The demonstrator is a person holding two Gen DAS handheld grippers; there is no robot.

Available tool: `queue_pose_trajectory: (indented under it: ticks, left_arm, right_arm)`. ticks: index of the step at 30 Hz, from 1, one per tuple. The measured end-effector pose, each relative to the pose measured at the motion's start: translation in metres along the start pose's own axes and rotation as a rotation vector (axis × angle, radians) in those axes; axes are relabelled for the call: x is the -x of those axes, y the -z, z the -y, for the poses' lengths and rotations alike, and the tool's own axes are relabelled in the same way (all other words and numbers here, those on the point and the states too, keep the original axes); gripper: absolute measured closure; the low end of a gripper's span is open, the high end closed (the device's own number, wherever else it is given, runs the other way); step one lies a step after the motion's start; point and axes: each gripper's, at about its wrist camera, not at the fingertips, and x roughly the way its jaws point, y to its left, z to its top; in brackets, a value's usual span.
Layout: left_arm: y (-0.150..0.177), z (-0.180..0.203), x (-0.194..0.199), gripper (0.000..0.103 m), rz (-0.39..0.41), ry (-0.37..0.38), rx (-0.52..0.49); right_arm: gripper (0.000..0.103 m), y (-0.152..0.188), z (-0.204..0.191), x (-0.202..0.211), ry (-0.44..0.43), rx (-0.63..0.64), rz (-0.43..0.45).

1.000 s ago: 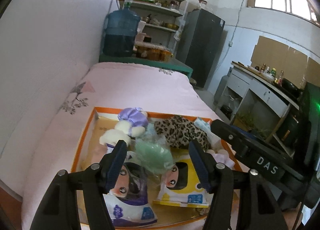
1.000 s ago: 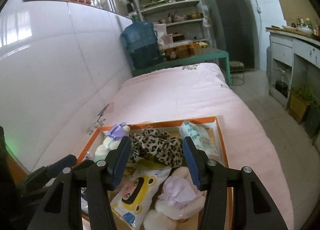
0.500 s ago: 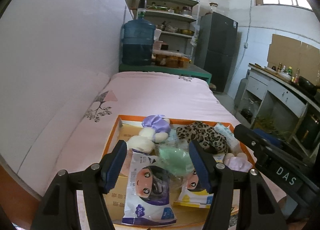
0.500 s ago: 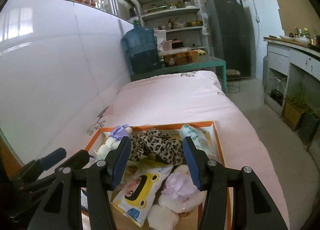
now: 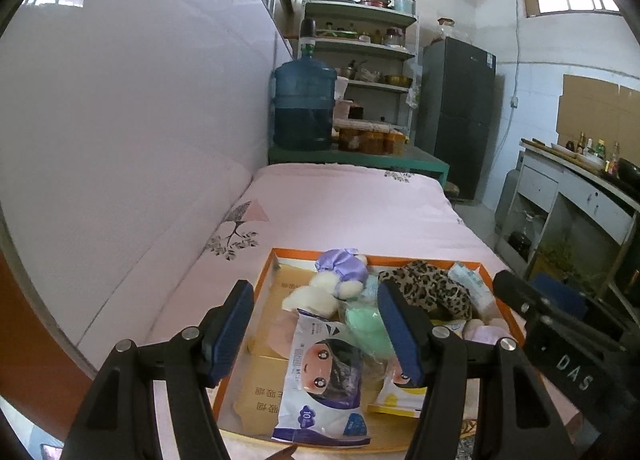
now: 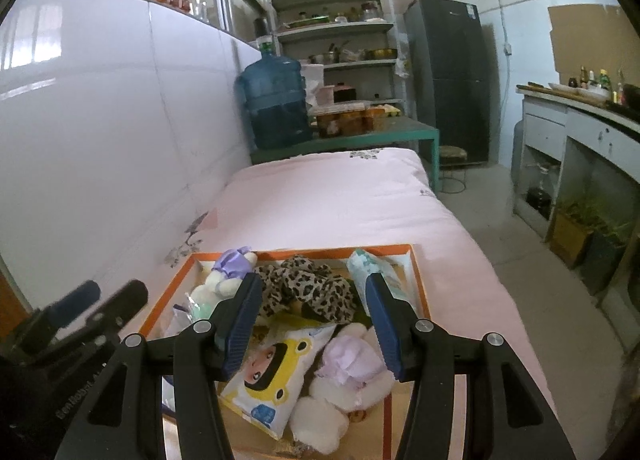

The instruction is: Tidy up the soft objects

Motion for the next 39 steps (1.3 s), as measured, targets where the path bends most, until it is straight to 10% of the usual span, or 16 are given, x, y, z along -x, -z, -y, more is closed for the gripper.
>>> queue_pose_trajectory:
  ticks: [17,39]
  left_arm:
    - [0.016,0.004,0.025,0.039,0.006,0.001,-0.028]
    - [0.041,-0.012,0.111,0.039,0.032,-0.02,0.021]
  right_arm:
    - [0.047,0.014,-0.014,0.022,-0.022,0.014,0.018]
    - [0.047,0.048,-0.041,0.148,0.025,0.068,0.099]
